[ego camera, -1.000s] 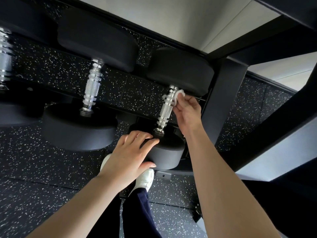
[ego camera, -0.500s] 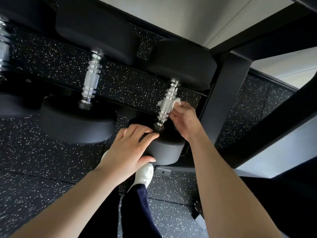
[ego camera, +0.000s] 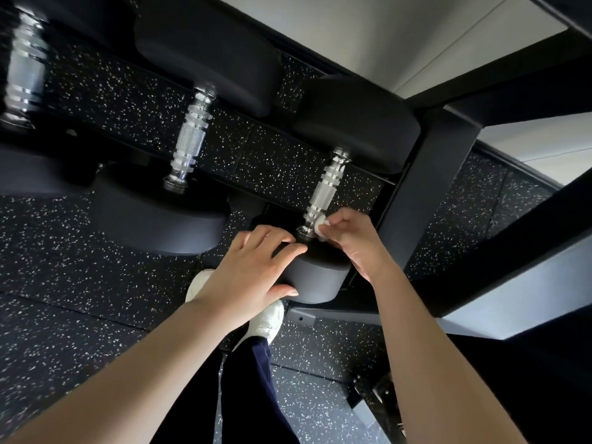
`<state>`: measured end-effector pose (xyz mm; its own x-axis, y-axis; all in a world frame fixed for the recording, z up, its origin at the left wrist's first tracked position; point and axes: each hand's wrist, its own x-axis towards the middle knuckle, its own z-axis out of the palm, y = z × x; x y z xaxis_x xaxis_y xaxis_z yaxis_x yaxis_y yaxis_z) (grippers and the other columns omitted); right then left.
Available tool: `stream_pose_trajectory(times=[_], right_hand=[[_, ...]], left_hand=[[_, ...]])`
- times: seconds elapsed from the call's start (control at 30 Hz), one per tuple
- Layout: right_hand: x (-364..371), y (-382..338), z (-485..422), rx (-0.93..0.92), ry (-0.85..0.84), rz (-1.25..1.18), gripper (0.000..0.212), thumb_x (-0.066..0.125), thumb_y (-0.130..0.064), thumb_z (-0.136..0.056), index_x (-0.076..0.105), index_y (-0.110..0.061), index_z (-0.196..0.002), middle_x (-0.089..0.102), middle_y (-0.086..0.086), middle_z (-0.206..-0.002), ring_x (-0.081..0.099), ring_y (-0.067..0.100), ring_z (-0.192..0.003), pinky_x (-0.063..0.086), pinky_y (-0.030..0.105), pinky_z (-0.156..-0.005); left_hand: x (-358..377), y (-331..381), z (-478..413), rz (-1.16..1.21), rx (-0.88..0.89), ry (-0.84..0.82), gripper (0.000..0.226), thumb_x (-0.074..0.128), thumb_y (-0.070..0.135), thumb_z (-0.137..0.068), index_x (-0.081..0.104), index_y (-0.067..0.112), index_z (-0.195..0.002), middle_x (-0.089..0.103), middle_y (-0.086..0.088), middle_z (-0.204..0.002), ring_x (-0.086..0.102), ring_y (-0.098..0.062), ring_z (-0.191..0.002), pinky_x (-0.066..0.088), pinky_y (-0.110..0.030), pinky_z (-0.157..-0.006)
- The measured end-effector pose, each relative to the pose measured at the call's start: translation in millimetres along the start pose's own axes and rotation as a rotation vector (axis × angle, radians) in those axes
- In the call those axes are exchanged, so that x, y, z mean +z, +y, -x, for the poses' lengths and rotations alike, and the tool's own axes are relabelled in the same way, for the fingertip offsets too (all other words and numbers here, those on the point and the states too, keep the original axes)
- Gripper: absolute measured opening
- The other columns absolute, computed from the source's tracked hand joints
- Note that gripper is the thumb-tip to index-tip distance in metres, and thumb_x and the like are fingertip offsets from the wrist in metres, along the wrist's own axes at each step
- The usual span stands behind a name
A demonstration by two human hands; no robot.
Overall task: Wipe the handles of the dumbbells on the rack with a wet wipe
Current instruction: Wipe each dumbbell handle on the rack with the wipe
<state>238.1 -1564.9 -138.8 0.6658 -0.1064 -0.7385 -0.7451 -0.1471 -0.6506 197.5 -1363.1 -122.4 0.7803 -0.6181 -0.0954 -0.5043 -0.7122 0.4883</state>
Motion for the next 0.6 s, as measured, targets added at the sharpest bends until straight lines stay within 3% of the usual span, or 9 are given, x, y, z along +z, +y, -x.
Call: stream_pose_trajectory(times=[0.13, 0.27, 0.37, 0.6], right_hand=[[7.7, 10.8, 14.2, -0.141, 0.138, 0.192, 0.011, 0.072, -0.011, -0.08, 0.064, -0.018, -0.08, 0.07, 0.0, -0.086, 0.065, 0.007, -0.078, 0.051, 0.018, -0.077], [8.3, 15.6, 20.7, -0.251, 0.242, 0.376, 0.012, 0.074, -0.008, -0.078, 0.07, -0.015, -0.087, 0.06, 0.003, -0.09, 0.058, -0.006, -0.068, 0.045, 0.006, -0.067], [10.4, 12.4, 19.3, -0.355, 0.248, 0.46, 0.011, 0.074, -0.002, -0.076, 0.072, -0.005, -0.086, 0.057, 0.006, -0.087, 0.055, -0.01, -0.067, 0.042, 0.004, -0.064], [21.5, 1.7, 6.3, -0.535, 0.198, 0.686, 0.01, 0.075, 0.0, -0.073, 0.072, -0.006, -0.08, 0.061, 0.008, -0.082, 0.055, -0.002, -0.062, 0.048, 0.01, -0.065]], left_hand=[[0.2, 1.3, 1.1, 0.016, -0.012, 0.014, 0.069, 0.078, 0.046, -0.064, 0.053, 0.019, -0.122, 0.055, -0.003, -0.116, 0.047, -0.025, -0.109, 0.036, -0.038, -0.086], [0.1, 2.3, 1.0, 0.023, -0.019, 0.025, 0.07, 0.081, 0.045, -0.062, 0.055, 0.018, -0.121, 0.056, -0.004, -0.115, 0.05, -0.026, -0.107, 0.045, -0.042, -0.082], [2.4, 1.7, 1.6, 0.036, -0.022, 0.048, 0.072, 0.082, 0.045, -0.06, 0.054, 0.018, -0.121, 0.056, -0.004, -0.115, 0.048, -0.025, -0.108, 0.045, -0.041, -0.083], [9.0, 0.4, 3.5, 0.06, -0.024, 0.082, 0.073, 0.082, 0.044, -0.059, 0.056, 0.019, -0.122, 0.056, -0.003, -0.118, 0.046, -0.024, -0.11, 0.037, -0.038, -0.086]])
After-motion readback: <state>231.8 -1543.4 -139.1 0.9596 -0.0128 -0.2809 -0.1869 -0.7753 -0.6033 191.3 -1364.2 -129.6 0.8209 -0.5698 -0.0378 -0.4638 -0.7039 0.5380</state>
